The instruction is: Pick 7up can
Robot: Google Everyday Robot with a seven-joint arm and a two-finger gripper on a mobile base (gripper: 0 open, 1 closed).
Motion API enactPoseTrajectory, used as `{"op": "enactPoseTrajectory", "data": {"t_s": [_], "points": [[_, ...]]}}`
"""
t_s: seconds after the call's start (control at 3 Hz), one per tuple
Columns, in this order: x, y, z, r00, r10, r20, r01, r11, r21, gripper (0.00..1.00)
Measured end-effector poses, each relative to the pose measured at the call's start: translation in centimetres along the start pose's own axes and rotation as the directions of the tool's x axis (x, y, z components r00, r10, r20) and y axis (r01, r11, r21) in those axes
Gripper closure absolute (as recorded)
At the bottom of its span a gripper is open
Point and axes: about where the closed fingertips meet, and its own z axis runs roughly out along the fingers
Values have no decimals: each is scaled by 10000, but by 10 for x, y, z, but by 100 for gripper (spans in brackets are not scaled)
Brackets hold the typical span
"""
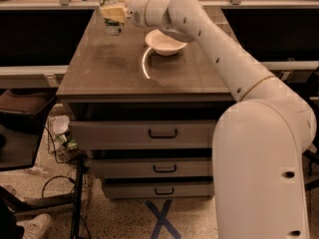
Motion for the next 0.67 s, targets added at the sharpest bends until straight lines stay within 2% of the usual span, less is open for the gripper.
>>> {"op": "enactPoseTrajectory", "data": {"t_s": [0.33, 0.67], "points": [[-37, -6, -11, 9991, -406, 71, 406, 9992, 63, 100], [-37, -6, -11, 9991, -409, 72, 408, 9991, 62, 100]]}}
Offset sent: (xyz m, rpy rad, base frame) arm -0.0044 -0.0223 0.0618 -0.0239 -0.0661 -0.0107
